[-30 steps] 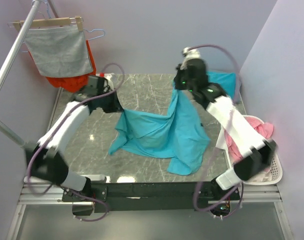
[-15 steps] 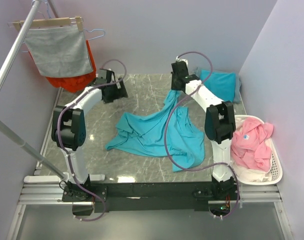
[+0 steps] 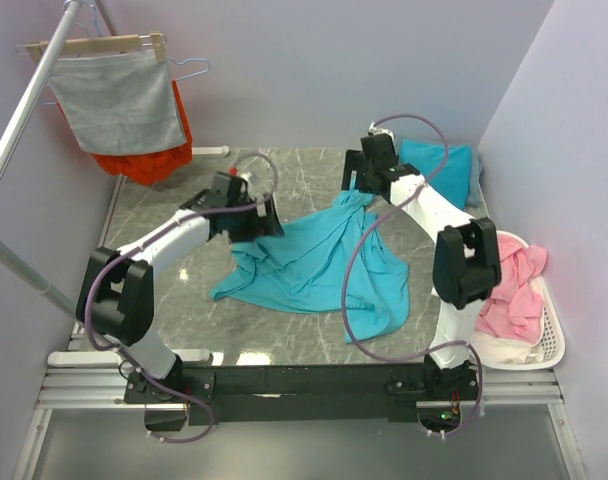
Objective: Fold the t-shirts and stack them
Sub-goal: Flatten the tshirt out
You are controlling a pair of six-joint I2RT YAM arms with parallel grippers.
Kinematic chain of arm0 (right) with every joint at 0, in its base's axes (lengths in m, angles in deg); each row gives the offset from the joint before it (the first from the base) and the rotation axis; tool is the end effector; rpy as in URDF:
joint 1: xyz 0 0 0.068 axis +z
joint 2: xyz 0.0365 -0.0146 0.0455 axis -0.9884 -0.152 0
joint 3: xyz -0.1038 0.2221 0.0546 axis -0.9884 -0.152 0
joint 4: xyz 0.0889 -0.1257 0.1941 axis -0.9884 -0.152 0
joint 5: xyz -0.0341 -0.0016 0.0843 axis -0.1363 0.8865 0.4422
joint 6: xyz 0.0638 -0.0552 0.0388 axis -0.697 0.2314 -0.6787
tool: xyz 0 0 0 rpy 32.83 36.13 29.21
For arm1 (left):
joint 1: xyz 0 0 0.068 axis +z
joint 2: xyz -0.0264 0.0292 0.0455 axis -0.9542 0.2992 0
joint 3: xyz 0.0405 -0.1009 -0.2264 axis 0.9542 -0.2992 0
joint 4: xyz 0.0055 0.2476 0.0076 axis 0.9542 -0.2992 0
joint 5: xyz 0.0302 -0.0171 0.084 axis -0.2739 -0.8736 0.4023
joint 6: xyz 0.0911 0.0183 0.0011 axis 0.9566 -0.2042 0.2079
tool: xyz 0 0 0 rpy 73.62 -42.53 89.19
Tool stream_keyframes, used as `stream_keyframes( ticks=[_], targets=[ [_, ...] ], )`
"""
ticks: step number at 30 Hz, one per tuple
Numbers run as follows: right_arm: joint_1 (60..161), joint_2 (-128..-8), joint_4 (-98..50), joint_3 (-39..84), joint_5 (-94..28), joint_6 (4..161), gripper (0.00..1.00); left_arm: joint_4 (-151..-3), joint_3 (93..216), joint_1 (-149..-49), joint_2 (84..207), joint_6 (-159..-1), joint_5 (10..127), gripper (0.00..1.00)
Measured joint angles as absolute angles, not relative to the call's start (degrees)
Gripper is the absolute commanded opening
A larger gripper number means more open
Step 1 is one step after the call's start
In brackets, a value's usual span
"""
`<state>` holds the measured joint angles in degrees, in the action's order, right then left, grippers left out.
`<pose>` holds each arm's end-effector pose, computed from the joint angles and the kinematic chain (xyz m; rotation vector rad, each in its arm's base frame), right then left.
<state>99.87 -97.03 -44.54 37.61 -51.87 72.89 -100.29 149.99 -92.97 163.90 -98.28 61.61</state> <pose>0.4405 0.1313 0.2198 0.0633 2.2584 0.1096 0.3433 -0.1510 0.1897 -0.0871 2.4965 -0.7128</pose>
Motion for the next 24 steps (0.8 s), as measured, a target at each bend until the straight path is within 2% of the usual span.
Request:
stream_keyframes(
  ticks=[4, 9, 15, 24],
  targets=[
    [100.52, -90.27, -44.35, 29.30, -47.24, 71.21, 0.90, -102.48, 145.53, -98.22, 161.86, -99.60, 60.98, 0.99],
    [101.70, -87.17, -43.89, 24.69, -44.57, 69.68, 0.86, -101.95, 138.95, -99.34, 158.26, -102.96, 62.20, 0.99],
    [102.78, -86.97, -43.49, 21.28, -42.52, 68.32, 0.81, -97.89, 132.98, -99.97, 156.33, -107.05, 66.81, 1.00],
    [103.74, -87.02, -43.30, 20.82, -41.51, 67.89, 0.79, -91.44, 132.57, -100.19, 157.49, -109.23, 73.61, 0.99]
  ],
)
